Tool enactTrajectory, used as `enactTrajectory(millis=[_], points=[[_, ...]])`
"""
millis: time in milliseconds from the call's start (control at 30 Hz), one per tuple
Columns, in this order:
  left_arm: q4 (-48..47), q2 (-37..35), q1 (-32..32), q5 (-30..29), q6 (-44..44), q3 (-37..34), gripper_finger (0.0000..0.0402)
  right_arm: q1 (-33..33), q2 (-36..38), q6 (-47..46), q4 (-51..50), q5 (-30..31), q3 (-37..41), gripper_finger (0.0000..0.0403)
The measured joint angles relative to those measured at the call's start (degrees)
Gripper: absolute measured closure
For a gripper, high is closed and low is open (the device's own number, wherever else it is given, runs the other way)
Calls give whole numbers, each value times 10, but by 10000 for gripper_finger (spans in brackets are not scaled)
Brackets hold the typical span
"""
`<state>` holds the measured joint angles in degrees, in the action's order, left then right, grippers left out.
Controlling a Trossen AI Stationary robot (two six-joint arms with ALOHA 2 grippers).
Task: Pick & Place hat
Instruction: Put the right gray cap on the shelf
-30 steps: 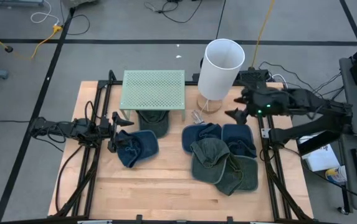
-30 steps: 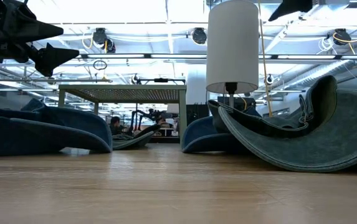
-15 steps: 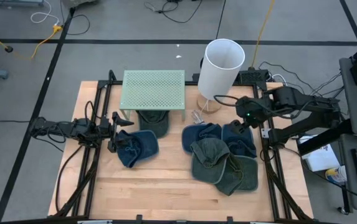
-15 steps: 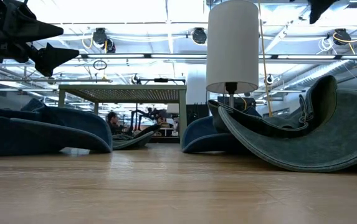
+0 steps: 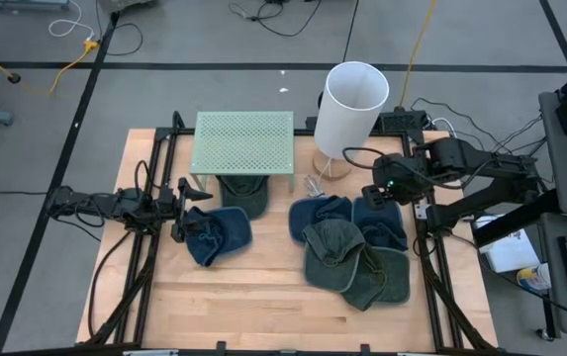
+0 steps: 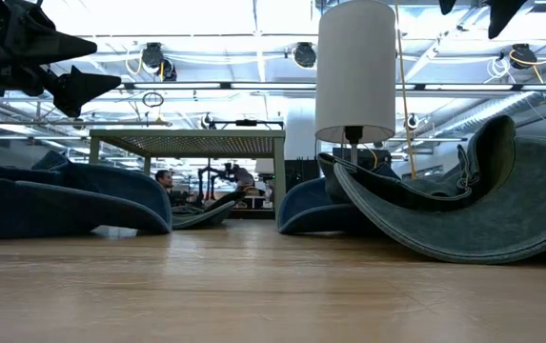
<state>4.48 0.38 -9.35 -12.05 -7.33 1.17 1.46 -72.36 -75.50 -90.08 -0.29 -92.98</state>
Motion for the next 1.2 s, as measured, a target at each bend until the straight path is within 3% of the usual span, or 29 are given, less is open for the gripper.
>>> enactTrajectory(millis=[233,500,1200], points=[[0,0,0,0,0,0,66,8,4,16,-2,2,0,30],[0,0,0,0,0,0,66,61,-19,18,1,-15,0,30],[0,0,0,0,0,0,66,216,-28,276,1,-15,0,30]])
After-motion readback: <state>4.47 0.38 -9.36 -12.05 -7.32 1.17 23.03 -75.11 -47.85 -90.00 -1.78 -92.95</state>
